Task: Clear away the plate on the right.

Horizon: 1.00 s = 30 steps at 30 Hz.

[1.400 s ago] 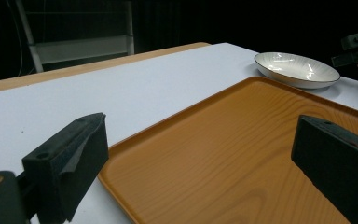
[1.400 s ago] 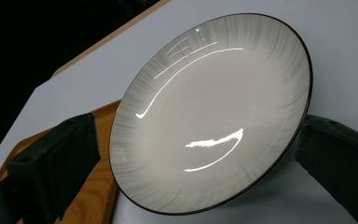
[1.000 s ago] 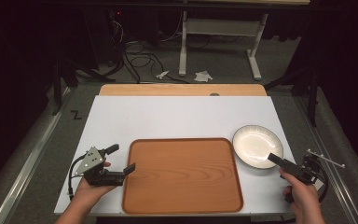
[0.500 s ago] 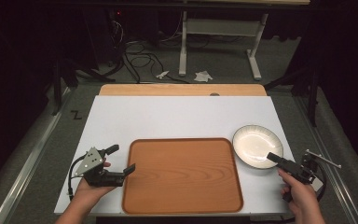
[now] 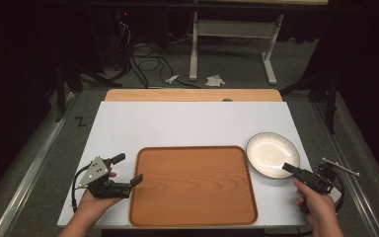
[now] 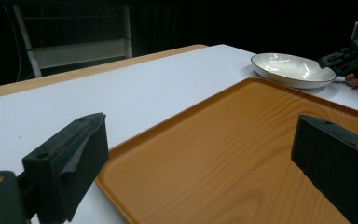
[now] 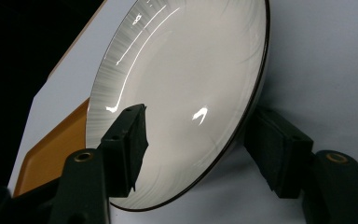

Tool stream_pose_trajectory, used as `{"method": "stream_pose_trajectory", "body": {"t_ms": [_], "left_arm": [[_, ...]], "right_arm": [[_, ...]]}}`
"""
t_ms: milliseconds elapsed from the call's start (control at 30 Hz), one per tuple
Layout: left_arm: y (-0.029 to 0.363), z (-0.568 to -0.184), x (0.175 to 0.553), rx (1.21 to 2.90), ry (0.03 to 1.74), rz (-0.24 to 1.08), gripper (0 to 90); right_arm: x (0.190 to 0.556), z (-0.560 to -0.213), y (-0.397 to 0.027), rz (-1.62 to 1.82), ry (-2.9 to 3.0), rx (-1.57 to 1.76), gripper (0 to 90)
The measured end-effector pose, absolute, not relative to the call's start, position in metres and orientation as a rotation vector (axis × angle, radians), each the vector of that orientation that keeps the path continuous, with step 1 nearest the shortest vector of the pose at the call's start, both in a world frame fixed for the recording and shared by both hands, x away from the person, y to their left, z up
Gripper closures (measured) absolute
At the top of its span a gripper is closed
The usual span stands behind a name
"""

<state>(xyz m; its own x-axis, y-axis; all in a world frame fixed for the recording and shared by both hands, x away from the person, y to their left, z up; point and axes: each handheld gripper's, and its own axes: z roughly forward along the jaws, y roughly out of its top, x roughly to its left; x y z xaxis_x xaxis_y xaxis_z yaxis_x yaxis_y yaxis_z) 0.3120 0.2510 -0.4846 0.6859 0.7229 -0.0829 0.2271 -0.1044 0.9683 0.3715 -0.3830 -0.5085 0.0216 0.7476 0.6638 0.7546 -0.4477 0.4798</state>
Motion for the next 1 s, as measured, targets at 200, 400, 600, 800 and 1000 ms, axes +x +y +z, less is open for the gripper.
{"method": "stream_pose_trajectory", "body": {"t_ms": [200,400,600,800,1000], "left_arm": [[0.2506,-0.4840,0.3114,1.650,0.774,0.502,5.0],[0.2508,-0.4841,0.3114,1.651,0.772,0.501,5.2],[0.2502,-0.4843,0.3116,1.657,0.770,0.502,5.4],[0.2501,-0.4842,0.3115,1.654,0.769,0.503,5.6],[0.2500,-0.4839,0.3110,1.656,0.762,0.503,5.7]], "right_arm": [[0.3723,-0.5091,-0.3845,-1.432,-1.640,-2.267,49.6],[0.3752,-0.5087,-0.3886,-1.402,-1.598,-2.297,55.2],[0.3760,-0.5095,-0.3889,-1.399,-1.638,-2.286,59.1],[0.3762,-0.5101,-0.3894,-1.390,-1.645,-2.297,62.8],[0.3763,-0.5111,-0.3913,-1.378,-1.607,-2.312,68.2]]}}
